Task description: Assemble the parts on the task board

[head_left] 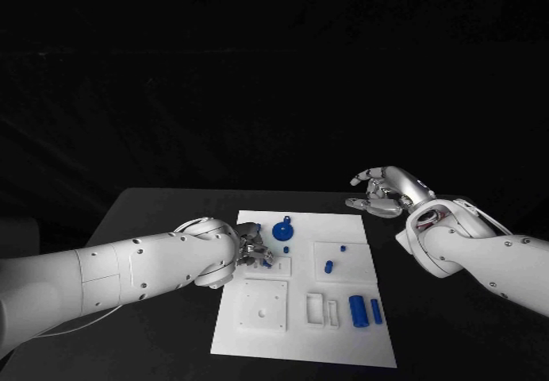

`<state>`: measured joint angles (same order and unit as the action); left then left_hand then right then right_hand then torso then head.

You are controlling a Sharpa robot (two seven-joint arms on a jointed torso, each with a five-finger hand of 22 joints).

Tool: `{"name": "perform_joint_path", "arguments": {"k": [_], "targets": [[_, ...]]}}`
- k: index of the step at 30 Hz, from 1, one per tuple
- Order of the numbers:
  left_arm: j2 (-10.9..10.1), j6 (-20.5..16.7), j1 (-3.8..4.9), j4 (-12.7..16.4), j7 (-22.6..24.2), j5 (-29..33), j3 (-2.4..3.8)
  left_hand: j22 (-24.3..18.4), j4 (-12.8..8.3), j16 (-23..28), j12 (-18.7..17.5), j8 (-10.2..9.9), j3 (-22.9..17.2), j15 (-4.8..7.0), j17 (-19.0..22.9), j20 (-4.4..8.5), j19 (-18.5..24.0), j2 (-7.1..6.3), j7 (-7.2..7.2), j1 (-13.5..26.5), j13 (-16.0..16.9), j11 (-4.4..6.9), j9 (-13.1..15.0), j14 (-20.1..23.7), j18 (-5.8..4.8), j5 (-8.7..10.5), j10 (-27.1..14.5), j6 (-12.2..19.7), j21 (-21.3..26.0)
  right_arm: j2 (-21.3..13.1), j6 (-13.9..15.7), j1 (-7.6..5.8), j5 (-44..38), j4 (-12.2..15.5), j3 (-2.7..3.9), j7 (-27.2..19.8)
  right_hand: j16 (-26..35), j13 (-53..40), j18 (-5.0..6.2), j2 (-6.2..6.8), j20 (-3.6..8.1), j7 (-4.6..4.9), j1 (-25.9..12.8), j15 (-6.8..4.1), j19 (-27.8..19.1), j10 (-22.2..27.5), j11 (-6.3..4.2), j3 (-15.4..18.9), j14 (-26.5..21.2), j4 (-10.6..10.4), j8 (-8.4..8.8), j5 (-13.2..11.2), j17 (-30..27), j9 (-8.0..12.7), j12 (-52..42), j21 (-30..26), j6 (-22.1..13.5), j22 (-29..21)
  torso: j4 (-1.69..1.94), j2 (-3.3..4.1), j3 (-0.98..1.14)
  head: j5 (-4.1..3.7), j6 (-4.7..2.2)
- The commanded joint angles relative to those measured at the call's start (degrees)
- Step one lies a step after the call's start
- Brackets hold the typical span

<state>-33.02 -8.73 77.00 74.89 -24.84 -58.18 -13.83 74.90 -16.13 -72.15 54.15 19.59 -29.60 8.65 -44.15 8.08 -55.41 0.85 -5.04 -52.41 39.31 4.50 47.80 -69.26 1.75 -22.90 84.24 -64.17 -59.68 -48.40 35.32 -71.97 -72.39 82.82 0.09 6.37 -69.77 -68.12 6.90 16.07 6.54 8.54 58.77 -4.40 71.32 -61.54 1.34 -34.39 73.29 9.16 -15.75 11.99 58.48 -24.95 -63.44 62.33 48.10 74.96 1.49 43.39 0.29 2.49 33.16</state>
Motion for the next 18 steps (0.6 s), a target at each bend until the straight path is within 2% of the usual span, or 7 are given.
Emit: {"name": "perform_joint_path", "arguments": {"k": [1, 18], "targets": [[0.4, -0.5, -0.35, -0.5, -0.1, -1.3, 0.04, 1.2, 0.0, -0.3, 0.4, 0.2, -0.5, 4.22, 0.1, 7.77, -0.2, 0.12, 6.25, 0.4, 0.1, 2.98, 4.3, -2.7, 0.75, -0.26, -3.1, -6.9, -0.3, -0.1, -0.6, -0.04, 0.0, 0.1, 0.03, -0.6, 0.4, 0.1, 8.10, 0.09, 0.15, 0.04, 0.7, 0.11, 0.1, 1.3, 0.71, -0.1, 0.3, -0.4, -0.33, 0.4, 0.0, 0.1, -0.3, -0.3, 0.6, 0.2, 0.05, 0.02, -0.10, -0.08, 0.07], [0.9, -1.2, -1.26, -1.5, 0.2, -2.7, 0.05, 1.2, 0.0, -0.5, 0.5, 0.1, -0.5, 4.24, 0.2, 7.77, -0.2, 0.18, 6.25, 0.6, 0.1, 2.98, 4.4, -2.7, 0.80, -0.38, -3.2, -6.9, -0.5, -0.1, -0.8, -0.04, 0.1, 0.0, 0.03, -0.6, 0.4, 0.2, 8.10, 0.07, 0.14, 0.04, 0.7, 0.11, 0.2, 1.3, 0.71, 0.0, 0.4, -0.5, -0.33, 0.9, 0.0, 0.1, -0.3, -0.3, 0.7, 0.2, 0.01, -0.01, -0.20, -0.19, 0.15]]}}
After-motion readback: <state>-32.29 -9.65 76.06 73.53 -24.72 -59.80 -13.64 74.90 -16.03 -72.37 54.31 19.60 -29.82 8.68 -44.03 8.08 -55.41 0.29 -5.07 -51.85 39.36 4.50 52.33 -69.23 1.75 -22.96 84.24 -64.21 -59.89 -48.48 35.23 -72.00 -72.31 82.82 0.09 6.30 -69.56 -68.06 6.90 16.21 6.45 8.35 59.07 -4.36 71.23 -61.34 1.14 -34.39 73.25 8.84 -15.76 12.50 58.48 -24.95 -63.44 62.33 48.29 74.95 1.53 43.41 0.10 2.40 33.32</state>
